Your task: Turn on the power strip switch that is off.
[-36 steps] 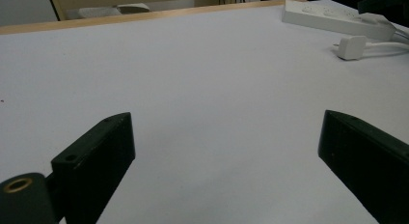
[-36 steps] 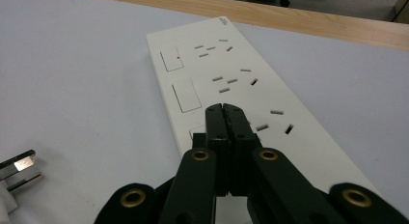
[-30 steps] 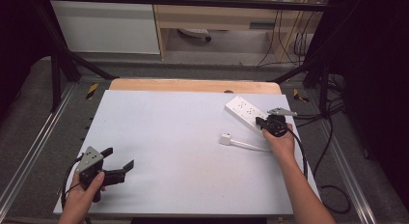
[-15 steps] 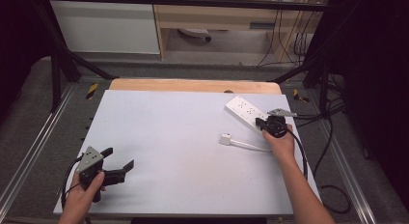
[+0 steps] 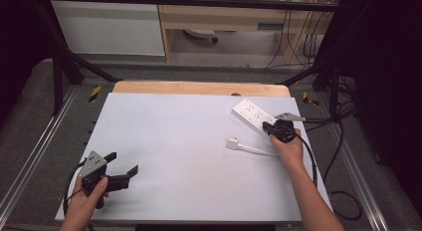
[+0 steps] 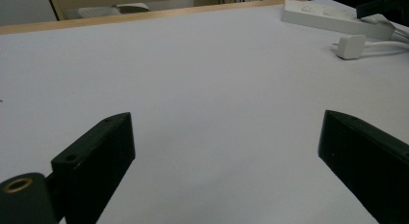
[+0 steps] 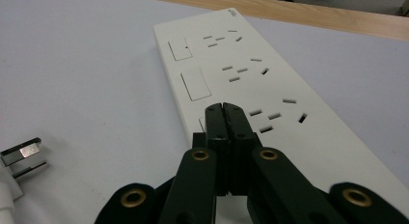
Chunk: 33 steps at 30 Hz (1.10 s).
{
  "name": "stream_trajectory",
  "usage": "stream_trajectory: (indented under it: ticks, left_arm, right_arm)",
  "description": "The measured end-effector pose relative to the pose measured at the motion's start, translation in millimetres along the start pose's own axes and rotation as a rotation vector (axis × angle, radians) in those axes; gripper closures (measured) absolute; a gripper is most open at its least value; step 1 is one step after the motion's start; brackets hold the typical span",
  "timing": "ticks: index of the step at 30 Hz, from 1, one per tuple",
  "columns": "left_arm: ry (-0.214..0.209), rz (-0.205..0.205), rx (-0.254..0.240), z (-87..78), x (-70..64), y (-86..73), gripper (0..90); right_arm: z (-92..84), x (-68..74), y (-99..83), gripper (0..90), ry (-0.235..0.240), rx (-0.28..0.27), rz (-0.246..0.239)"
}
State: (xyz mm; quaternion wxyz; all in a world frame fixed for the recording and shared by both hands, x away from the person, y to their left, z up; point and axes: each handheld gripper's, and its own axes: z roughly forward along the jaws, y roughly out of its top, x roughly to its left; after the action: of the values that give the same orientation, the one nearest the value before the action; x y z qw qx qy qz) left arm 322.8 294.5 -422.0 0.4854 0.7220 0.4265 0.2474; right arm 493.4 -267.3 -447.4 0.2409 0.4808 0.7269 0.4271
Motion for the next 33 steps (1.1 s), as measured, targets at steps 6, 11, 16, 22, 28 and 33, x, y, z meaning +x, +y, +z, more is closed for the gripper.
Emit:
stream_trajectory:
  ticks: [6, 11, 16, 22, 28, 33]
  left_arm:
    - [-0.001, -0.001, -0.001, -0.2, -0.1, 0.1, 6.0]
    - [-0.005, -0.004, -0.002, -0.3, 0.0, 0.1, 6.0]
    - [-0.002, -0.001, -0.002, -0.3, -0.3, 0.2, 6.0]
    - [-0.006, -0.004, -0.002, -0.3, -0.3, 0.2, 6.0]
    - [-0.006, -0.001, -0.002, -0.1, -0.9, 0.4, 6.0]
    - [-0.007, -0.002, -0.004, -0.2, -1.0, 0.4, 6.0]
  right_arm:
    - [-0.3, -0.2, -1.0, 90.0, 0.002, -0.007, 0.0]
    - [-0.5, -0.6, -3.1, 90.0, 0.005, -0.021, 0.006]
    - [-0.4, -0.2, -3.4, 90.0, 0.004, -0.022, 0.005]
    - [-0.6, -0.7, -6.7, 90.0, 0.005, -0.044, 0.023]
    - [-0.6, -1.6, -7.9, 90.0, 0.014, -0.05, 0.028]
    - [-0.6, -3.6, -11.5, 90.0, 0.015, -0.064, 0.042]
